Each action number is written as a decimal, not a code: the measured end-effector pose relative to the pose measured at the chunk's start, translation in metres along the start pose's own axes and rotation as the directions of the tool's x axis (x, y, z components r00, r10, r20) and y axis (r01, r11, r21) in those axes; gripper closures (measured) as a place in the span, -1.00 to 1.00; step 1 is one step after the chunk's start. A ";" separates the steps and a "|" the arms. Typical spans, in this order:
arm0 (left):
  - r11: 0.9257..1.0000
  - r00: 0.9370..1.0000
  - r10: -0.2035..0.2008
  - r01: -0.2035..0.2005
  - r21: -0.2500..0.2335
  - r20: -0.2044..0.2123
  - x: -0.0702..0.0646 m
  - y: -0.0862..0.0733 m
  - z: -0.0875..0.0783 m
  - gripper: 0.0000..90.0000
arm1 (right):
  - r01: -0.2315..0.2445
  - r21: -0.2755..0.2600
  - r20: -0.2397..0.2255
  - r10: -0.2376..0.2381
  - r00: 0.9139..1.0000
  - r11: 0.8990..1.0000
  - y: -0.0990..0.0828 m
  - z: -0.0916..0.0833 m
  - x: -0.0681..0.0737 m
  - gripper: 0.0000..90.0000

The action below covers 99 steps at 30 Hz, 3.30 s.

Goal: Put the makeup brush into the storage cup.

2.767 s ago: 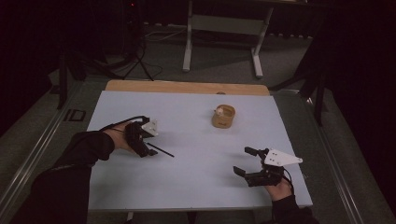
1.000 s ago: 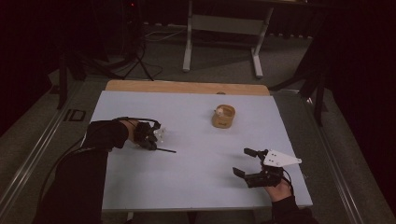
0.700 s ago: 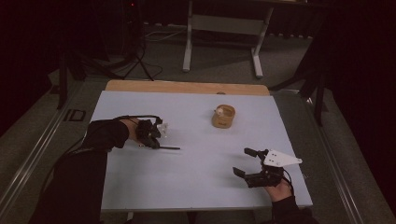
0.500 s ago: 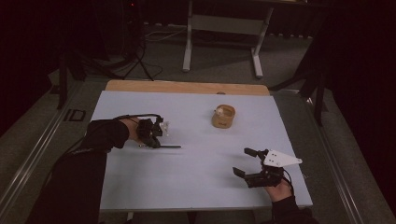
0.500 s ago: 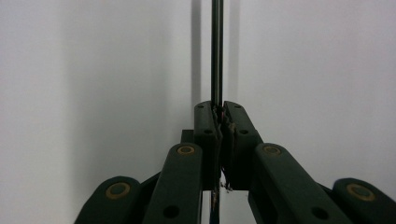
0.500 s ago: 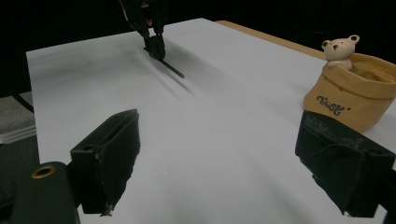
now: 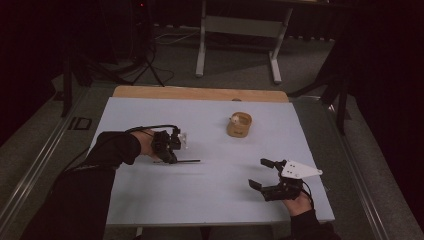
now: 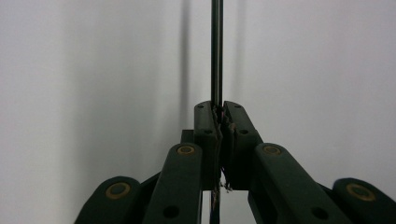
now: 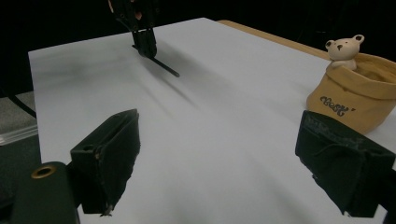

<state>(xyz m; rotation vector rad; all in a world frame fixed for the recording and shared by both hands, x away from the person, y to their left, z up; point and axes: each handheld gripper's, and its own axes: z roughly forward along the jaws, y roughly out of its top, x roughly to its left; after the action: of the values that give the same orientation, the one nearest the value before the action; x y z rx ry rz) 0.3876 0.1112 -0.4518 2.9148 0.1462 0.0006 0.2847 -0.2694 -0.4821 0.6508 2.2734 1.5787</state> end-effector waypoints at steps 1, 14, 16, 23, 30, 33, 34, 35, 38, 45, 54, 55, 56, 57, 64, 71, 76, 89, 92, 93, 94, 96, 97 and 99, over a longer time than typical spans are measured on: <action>1.000 1.000 0.004 -0.004 -0.003 -0.006 -0.001 0.002 -0.001 0.91 | 0.000 0.000 0.000 0.000 1.000 1.000 0.000 0.000 0.000 -0.69; 1.000 1.000 0.016 -0.016 -0.001 -0.006 -0.013 0.025 -0.011 0.91 | -0.002 -0.004 -0.009 0.001 1.000 1.000 0.002 0.002 0.001 -0.69; 1.000 1.000 0.009 -0.009 0.000 -0.002 -0.016 0.028 -0.011 0.91 | 0.003 -0.005 -0.007 -0.003 1.000 1.000 0.002 0.002 0.001 -0.69; 1.000 1.000 0.010 -0.010 -0.011 0.010 -0.020 0.041 -0.015 0.91 | 0.005 0.000 -0.005 -0.005 1.000 1.000 0.003 0.002 0.002 -0.69; 1.000 1.000 0.010 -0.010 -0.019 0.022 -0.023 0.055 -0.016 0.91 | 0.014 0.001 -0.002 -0.014 1.000 1.000 0.004 0.001 0.002 -0.69; 1.000 1.000 0.013 -0.012 -0.025 0.016 -0.024 0.061 -0.018 0.91 | 0.013 0.004 -0.001 -0.013 1.000 1.000 0.004 0.000 0.002 -0.69; 1.000 1.000 0.012 -0.012 -0.027 0.016 -0.024 0.062 -0.019 0.91 | 0.013 0.005 -0.001 -0.013 1.000 1.000 0.004 -0.001 0.002 -0.69; 1.000 1.000 0.004 -0.003 -0.028 0.022 -0.023 0.065 -0.019 0.91 | 0.014 0.006 0.000 -0.014 1.000 1.000 0.004 -0.001 0.002 -0.69; 1.000 1.000 0.005 -0.005 -0.027 0.023 -0.025 0.072 -0.020 0.91 | 0.009 0.008 0.005 -0.010 1.000 1.000 0.004 -0.002 0.003 -0.69; 0.999 0.999 0.041 -0.040 -0.023 0.028 -0.027 0.087 -0.017 0.91 | 0.048 0.031 0.034 -0.049 0.998 0.998 0.008 -0.002 0.009 -0.69; 0.998 0.997 0.057 -0.056 -0.007 0.050 -0.026 0.101 -0.009 0.91 | 0.117 0.090 -0.013 -0.116 0.993 0.989 0.017 0.010 0.028 -0.70; 0.998 0.997 0.063 -0.063 -0.004 0.049 -0.027 0.102 -0.008 0.91 | 0.131 0.097 -0.011 -0.131 0.991 0.987 0.018 0.012 0.030 -0.71; 0.998 0.997 0.059 -0.059 -0.004 0.057 -0.027 0.104 -0.007 0.91 | 0.149 0.100 -0.005 -0.150 0.989 0.984 0.018 0.013 0.032 -0.71; 0.998 0.996 0.064 -0.064 -0.005 0.061 -0.026 0.105 -0.007 0.91 | 0.162 0.109 0.008 -0.164 0.986 0.981 0.019 0.016 0.034 -0.70; 0.997 0.995 0.071 -0.072 0.011 0.069 -0.028 0.111 -0.003 0.91 | 0.288 0.172 0.021 -0.296 0.955 0.942 0.025 0.023 0.046 -0.55; 0.996 0.994 0.084 -0.087 0.028 0.075 -0.030 0.116 -0.003 0.91 | 0.451 0.294 0.040 -0.482 0.875 0.843 0.031 0.027 0.051 -0.02; 0.995 0.993 0.097 -0.099 0.030 0.074 -0.032 0.120 -0.003 0.91 | 0.528 0.350 0.045 -0.577 0.816 0.774 0.034 0.034 0.054 0.23; 0.996 0.993 0.076 -0.079 0.034 0.089 -0.032 0.128 -0.002 0.91 | 0.663 0.460 -0.004 -0.745 0.667 0.590 0.033 0.059 0.069 0.43; 0.997 0.993 0.072 -0.075 0.034 0.088 -0.032 0.131 -0.001 0.91 | 0.679 0.448 -0.013 -0.755 0.655 0.581 0.037 0.064 0.074 0.49; 0.996 0.993 0.080 -0.083 0.029 0.087 -0.031 0.132 -0.001 0.91 | 0.685 0.450 -0.018 -0.761 0.649 0.574 0.039 0.066 0.075 0.50; 0.996 0.993 0.076 -0.079 0.030 0.092 -0.032 0.132 -0.001 0.91 | 0.691 0.450 -0.021 -0.768 0.641 0.565 0.039 0.069 0.077 0.50; 0.997 0.993 0.076 -0.079 0.028 0.087 -0.032 0.133 -0.001 0.91 | 0.702 0.464 -0.029 -0.783 0.621 0.540 0.039 0.072 0.079 0.52; 0.997 0.993 0.076 -0.078 0.027 0.090 -0.032 0.133 -0.001 0.91 | 0.706 0.462 -0.034 -0.785 0.619 0.536 0.039 0.074 0.079 0.52; 0.997 0.993 0.074 -0.077 0.022 0.095 -0.032 0.134 -0.001 0.91 | 0.706 0.466 -0.037 -0.786 0.617 0.533 0.038 0.076 0.080 0.54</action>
<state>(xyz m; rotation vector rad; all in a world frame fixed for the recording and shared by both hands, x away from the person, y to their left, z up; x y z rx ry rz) 0.3692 -0.0220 -0.4204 2.9366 0.0204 -0.1271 0.2608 -0.1552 -0.4720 -0.1515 2.2813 0.5540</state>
